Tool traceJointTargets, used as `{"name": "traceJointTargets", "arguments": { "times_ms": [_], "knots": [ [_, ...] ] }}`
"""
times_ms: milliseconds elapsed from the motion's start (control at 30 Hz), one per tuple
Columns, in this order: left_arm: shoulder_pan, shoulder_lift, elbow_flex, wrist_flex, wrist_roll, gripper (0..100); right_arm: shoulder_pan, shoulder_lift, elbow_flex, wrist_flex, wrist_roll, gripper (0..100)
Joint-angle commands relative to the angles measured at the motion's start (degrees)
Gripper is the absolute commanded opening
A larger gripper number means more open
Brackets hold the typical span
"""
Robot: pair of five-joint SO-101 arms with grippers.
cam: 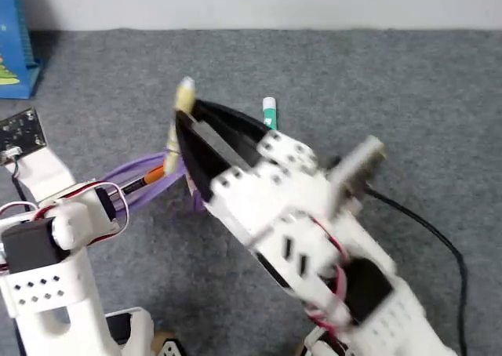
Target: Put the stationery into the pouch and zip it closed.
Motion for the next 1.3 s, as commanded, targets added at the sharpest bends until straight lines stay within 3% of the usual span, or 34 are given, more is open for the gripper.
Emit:
{"name": "traceJointTargets", "arguments": {
  "times_ms": [0,133,267,400,600,900,1100,1267],
  "knots": [
    [0.5,0.4,-2.9,1.1,0.5,1,-1.1,4.6,-2.0,-5.0,-3.0,0.7],
    [0.4,0.4,-2.9,1.1,0.5,1,-3.0,8.7,1.5,-7.8,-3.3,0.7],
    [0.3,0.3,-2.9,1.1,0.5,1,-3.1,10.2,9.9,-17.4,-2.8,0.9],
    [0.3,0.3,-2.9,1.2,0.5,1,-3.4,9.8,15.0,-20.2,2.1,3.1],
    [0.3,0.2,-2.9,1.2,0.4,1,-0.9,4.6,10.7,-7.1,2.9,21.2],
    [0.3,-0.1,-0.1,1.0,0.2,1,18.2,17.5,-6.2,18.2,2.5,19.4],
    [0.3,-0.1,-0.4,1.1,0.2,1,23.3,33.8,-9.4,19.4,2.9,19.4],
    [0.3,-0.2,-0.4,1.1,0.2,1,26.9,51.9,-15.4,14.5,3.0,19.4]
  ]
}}
